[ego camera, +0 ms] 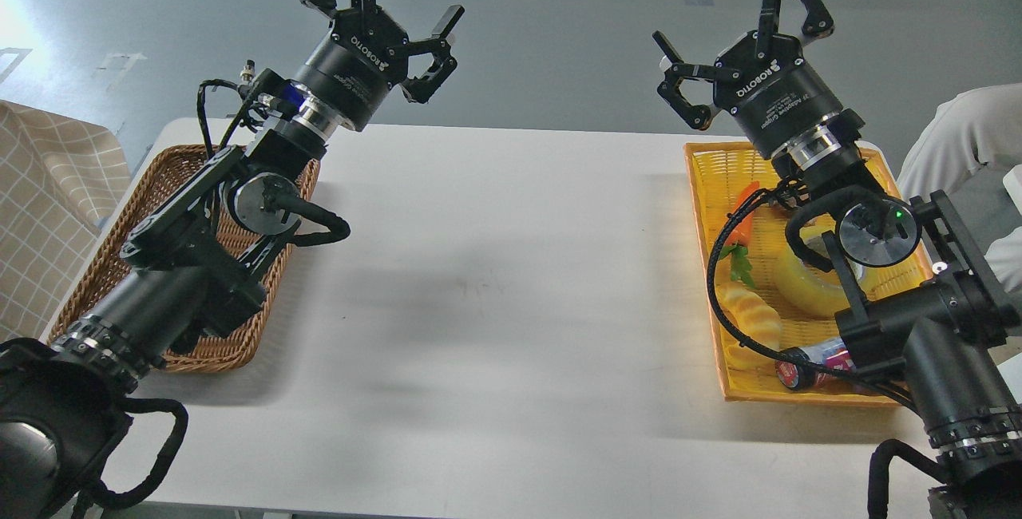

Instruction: Place and transfer tape with both arms

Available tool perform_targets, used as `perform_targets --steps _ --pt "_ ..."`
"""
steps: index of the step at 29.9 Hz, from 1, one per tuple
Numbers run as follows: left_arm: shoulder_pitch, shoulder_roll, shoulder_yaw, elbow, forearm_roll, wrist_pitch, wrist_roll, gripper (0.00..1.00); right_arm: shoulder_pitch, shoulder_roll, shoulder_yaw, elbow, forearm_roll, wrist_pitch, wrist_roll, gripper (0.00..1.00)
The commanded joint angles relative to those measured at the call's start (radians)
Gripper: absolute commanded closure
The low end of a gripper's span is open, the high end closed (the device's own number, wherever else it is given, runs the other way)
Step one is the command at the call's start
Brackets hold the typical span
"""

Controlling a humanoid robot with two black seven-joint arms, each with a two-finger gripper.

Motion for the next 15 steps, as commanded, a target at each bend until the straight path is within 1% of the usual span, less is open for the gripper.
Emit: perform_targets --steps 1,15 --pt "0.000 0.000 0.002 0.001 0.000 0.000 0.000 0.02 0.000 0.001 -0.002 0.000 0.000 0.000 0.000 0.00" --pt "0.000 0.002 0.000 -0.001 0.000 0.000 0.002 0.02 -0.002 0.001 -0.002 0.001 0.000 0.000 0.000 0.00"
